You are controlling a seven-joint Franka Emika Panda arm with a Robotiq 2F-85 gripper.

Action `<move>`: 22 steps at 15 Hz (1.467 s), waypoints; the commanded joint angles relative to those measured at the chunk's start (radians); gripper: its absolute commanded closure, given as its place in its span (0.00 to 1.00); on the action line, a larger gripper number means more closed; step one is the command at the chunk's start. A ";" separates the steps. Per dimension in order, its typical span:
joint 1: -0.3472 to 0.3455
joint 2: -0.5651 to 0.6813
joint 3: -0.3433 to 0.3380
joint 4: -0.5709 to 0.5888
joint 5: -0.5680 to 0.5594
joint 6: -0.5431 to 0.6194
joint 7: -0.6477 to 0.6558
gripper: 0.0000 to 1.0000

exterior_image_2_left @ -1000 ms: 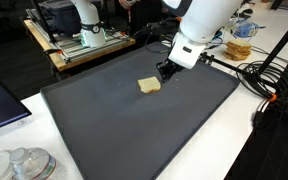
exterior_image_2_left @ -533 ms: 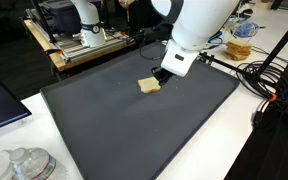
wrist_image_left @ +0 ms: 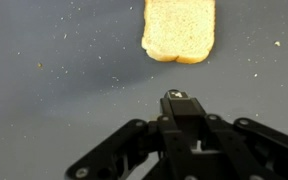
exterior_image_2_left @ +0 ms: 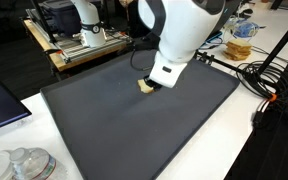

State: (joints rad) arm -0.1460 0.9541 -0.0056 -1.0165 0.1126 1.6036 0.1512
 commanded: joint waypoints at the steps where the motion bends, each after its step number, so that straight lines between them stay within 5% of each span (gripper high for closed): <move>1: -0.097 -0.085 0.031 -0.187 0.074 0.104 -0.129 0.95; 8: -0.213 -0.254 0.038 -0.499 0.238 0.283 -0.359 0.95; 22: -0.276 -0.612 -0.009 -1.119 0.631 0.559 -0.711 0.95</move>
State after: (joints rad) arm -0.4240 0.4454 0.0007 -1.9973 0.6470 2.1193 -0.4933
